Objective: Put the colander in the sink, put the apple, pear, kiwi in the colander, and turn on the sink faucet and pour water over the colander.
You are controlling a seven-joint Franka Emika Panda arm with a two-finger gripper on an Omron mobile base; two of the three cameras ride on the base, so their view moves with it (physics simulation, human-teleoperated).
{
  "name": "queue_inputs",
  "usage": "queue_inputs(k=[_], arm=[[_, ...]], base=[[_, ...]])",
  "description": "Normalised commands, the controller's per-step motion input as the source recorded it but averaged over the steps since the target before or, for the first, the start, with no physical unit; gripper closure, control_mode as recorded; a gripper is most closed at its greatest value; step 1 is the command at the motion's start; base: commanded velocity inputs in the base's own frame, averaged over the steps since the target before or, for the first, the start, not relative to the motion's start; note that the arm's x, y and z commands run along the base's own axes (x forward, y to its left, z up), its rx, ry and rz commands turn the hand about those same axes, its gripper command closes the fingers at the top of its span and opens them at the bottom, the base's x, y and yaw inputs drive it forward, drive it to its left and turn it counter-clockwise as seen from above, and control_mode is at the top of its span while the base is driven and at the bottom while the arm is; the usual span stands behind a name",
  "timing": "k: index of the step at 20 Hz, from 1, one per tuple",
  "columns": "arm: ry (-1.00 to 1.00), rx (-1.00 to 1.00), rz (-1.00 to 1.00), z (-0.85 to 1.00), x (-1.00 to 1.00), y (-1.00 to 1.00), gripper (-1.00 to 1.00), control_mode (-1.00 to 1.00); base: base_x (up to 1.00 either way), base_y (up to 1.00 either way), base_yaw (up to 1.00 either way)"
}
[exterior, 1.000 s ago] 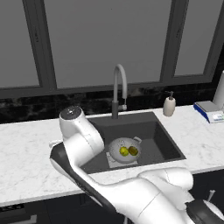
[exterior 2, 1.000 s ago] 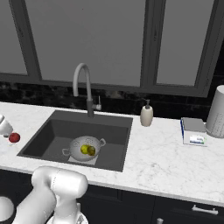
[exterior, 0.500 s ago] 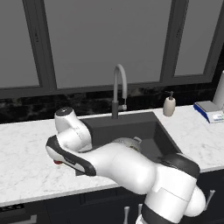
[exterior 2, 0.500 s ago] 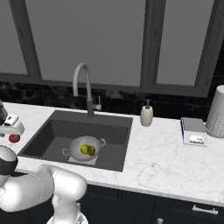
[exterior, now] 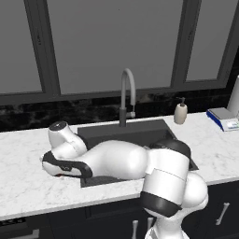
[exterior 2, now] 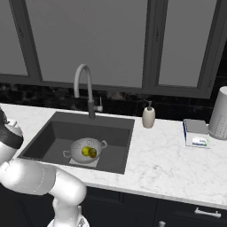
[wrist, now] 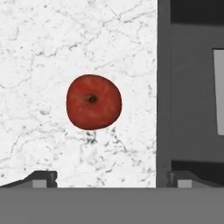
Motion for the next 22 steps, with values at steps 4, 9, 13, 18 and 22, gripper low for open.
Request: queue_inputs(k=[4, 9, 13, 18, 22], arm=[[0.0, 0.0, 0.0, -0.31, 0.31, 0.02, -1.0, -1.0], [0.0, 0.0, -0.01, -0.27, 0.18, 0.06, -1.0, -1.0], [0.0, 0.0, -0.02, -0.3, 0.18, 0.18, -1.0, -1.0], [0.0, 0.0, -0.01, -0.29, 0.22, 0.14, -1.0, -1.0], [0.0, 0.0, -0.02, -0.29, 0.18, 0.01, -1.0, -1.0]], base=[[0.0, 0.0, 0.0], [0.0, 0.0, 0.0], [0.0, 0.0, 0.0], [0.0, 0.0, 0.0], [0.0, 0.0, 0.0]])
